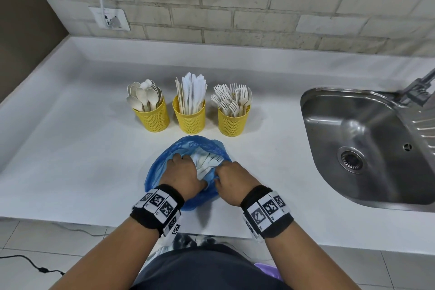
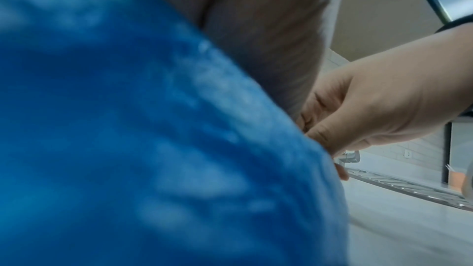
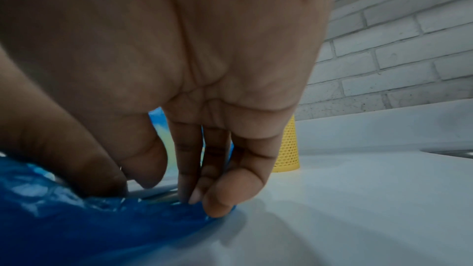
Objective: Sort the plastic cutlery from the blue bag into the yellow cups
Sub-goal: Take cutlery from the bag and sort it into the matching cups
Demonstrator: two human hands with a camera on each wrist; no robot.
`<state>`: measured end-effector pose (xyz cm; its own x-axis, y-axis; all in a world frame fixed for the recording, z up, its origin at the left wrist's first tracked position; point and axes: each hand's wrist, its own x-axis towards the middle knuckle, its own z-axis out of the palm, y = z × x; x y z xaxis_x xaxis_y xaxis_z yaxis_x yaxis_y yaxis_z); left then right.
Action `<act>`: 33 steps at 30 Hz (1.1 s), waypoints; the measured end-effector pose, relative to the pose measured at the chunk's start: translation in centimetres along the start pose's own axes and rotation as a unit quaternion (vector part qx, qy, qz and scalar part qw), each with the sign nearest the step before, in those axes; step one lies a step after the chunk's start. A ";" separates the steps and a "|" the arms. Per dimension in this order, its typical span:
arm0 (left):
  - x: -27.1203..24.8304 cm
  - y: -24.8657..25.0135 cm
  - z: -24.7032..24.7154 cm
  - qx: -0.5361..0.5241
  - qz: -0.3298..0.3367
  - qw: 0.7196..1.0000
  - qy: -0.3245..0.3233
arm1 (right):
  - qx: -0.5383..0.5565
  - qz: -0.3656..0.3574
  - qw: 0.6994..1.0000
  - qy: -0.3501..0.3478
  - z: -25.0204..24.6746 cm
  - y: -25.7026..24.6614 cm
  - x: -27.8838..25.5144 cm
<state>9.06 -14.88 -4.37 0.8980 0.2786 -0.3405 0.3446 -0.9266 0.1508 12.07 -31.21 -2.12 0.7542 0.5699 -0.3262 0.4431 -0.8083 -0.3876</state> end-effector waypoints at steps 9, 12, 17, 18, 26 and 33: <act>0.2 1.1 -0.3 -0.028 -0.020 0.999 -0.009 | -0.024 -0.019 0.999 -0.017 0.0 0.4 0.4; 0.3 1.5 -0.4 -0.001 -0.023 1.000 -0.006 | -0.023 -0.029 0.999 -0.026 -0.1 0.5 0.4; 0.4 2.1 -1.1 0.067 0.003 0.997 -0.032 | -0.005 -0.018 0.999 -0.041 -0.1 0.8 0.2; 0.4 2.2 -1.2 0.073 0.002 0.997 -0.036 | 0.000 -0.014 0.999 -0.046 -0.1 0.9 0.1; -0.3 1.1 -0.4 0.000 0.010 1.000 0.025 | 0.072 0.032 0.989 0.126 -1.1 1.2 0.8; -1.4 -0.2 -1.4 -0.096 0.086 0.989 0.070 | 0.258 0.062 0.946 0.188 -1.8 1.3 1.8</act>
<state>8.11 -14.73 -2.68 0.9724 0.1649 -0.1648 0.2162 -0.9024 0.3726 14.88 -31.47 -1.61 0.9470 0.3038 -0.1039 0.1182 -0.6308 -0.7669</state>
